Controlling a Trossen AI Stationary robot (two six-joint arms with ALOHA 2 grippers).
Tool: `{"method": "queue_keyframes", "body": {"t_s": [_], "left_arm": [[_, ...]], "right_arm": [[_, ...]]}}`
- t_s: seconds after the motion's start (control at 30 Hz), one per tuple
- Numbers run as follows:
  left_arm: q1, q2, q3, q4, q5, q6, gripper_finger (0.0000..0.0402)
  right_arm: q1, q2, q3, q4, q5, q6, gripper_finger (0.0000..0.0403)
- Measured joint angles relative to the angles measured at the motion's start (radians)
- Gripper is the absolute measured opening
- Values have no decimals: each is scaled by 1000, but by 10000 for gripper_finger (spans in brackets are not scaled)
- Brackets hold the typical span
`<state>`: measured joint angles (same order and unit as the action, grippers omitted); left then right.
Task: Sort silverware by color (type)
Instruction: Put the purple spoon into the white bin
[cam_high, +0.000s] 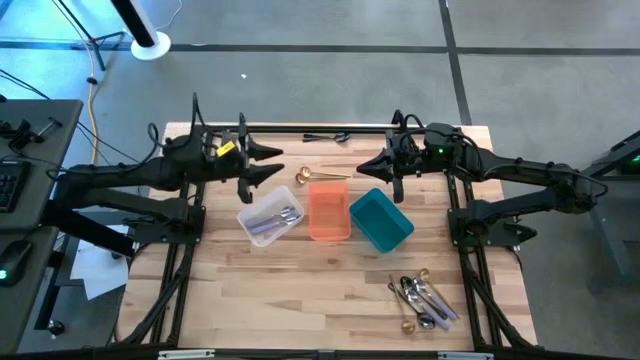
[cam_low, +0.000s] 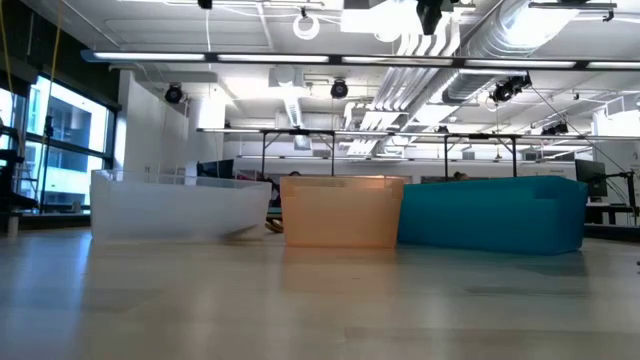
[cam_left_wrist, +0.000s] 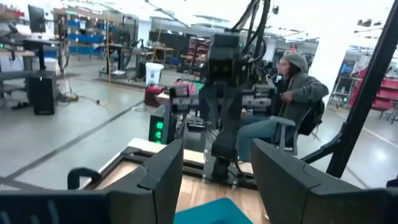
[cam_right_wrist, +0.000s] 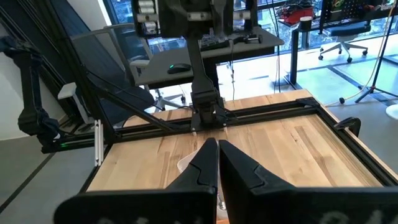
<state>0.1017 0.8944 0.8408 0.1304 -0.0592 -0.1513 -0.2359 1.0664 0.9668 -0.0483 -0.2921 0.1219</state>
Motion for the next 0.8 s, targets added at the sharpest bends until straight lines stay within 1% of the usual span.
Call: {"method": "queue_keyframes", "body": {"t_s": [0.13, 0.33, 0.8], "left_arm": [[0, 2, -17, -1, -1, 0, 177], [0, 7, -18, 12, -1, 48, 177], [0, 7, -18, 4, 6, 50, 177]], "right_arm": [[0, 0, 0, 0, 0, 0, 0], [0, 0, 0, 0, 0, 0, 0], [0, 0, 0, -2, 0, 0, 0]]}}
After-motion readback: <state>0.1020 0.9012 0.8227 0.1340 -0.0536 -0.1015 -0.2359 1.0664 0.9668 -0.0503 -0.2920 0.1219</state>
